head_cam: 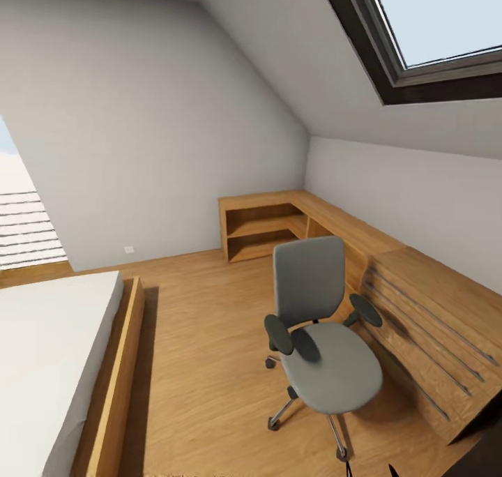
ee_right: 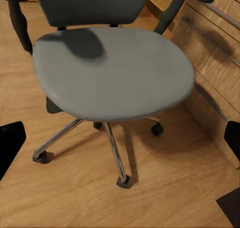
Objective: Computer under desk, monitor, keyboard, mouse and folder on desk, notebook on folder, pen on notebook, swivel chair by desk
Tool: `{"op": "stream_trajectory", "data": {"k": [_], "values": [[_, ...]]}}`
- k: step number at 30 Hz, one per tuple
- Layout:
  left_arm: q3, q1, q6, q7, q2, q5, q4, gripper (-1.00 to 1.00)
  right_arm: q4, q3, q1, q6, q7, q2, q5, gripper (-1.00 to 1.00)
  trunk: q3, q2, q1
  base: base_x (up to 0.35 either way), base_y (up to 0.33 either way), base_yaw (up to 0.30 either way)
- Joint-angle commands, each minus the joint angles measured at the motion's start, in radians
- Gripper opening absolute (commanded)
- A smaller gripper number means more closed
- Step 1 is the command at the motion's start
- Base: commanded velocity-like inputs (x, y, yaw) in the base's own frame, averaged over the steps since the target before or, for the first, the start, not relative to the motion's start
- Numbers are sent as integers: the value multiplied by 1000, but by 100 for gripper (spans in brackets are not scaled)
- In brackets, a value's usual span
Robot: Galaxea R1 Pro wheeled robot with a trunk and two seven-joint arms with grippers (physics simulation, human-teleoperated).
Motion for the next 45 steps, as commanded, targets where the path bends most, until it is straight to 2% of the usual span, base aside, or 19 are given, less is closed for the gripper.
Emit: {"op": "stream_trajectory", "data": {"k": [1, 3, 5, 6, 8, 9, 11, 13, 17, 19, 20, 21, 22, 25, 30, 45], "values": [[-10, -1, -32, 11, -6, 2, -1, 100, 0, 9, -1, 0, -9, 0, 1, 100, -3, -2, 1, 0, 0, 264], [-12, -1, -55, 15, -16, 1, -10, 100, 0, 9, -1, 1, -9, 0, 1, 100, -4, -2, 1, 0, 0, 264], [-12, -5, -51, 19, -29, 1, -39, 100, -1, 9, -1, 4, -9, 0, 0, 100, -6, -2, 1, 0, 0, 264], [-13, -7, -40, 19, -32, 0, -54, 100, -2, 9, -1, 7, -9, 1, 0, 100, -7, -2, 1, 0, 0, 264], [-13, -18, 25, 21, -41, 0, -110, 100, -7, 8, -1, 27, -10, 1, 0, 100, -8, -2, 1, 0, 0, 264], [-13, -31, 102, 21, -47, 0, -148, 100, -11, 7, -1, 47, -10, 2, 0, 100, -9, -2, 1, 0, 0, 264], [-13, -75, 302, 20, -65, 1, -201, 100, -37, 6, -2, 91, -11, 4, -1, 100, -11, -2, 1, 0, 0, 264], [-12, -120, 421, 20, -75, 4, -219, 100, -76, 6, -3, 122, -12, 5, -1, 100, -12, -2, 1, 0, 0, 264], [-11, -178, 503, 20, -87, 6, -227, 100, -148, 4, -4, 172, -12, 11, -2, 100, -15, -2, 1, 0, 0, 264], [-11, -189, 496, 17, -90, 4, -195, 100, -164, 4, -9, 183, -12, 25, -2, 100, -17, -2, 1, 0, 0, 264], [-12, -193, 469, 14, -91, 1, -165, 100, -168, 4, -14, 187, -13, 35, -2, 100, -18, -2, 1, 0, 0, 264], [-28, -197, 366, 10, -93, -2, -117, 100, -166, 1, -20, 191, -13, 50, -3, 100, -19, -2, 1, 0, 0, 263], [-100, -199, 232, 10, -93, -7, -90, 100, -142, -3, -23, 188, -13, 55, -6, 100, -20, -2, 1, 0, 0, 260], [-155, -200, 176, 14, -93, -9, -81, 100, -114, -4, -25, 186, -13, 55, -7, 100, -22, -2, 1, 0, 0, 253], [-180, -200, 148, 19, -92, -5, -60, 100, -98, -2, -24, 185, -12, 52, -7, 100, -26, -2, 1, 6, 0, 218], [-182, -200, 145, 19, -92, -4, -43, 100, -55, 3, -24, 186, -4, 52, -1, 100, -29, -2, 1, 215, 0, 28]]}}
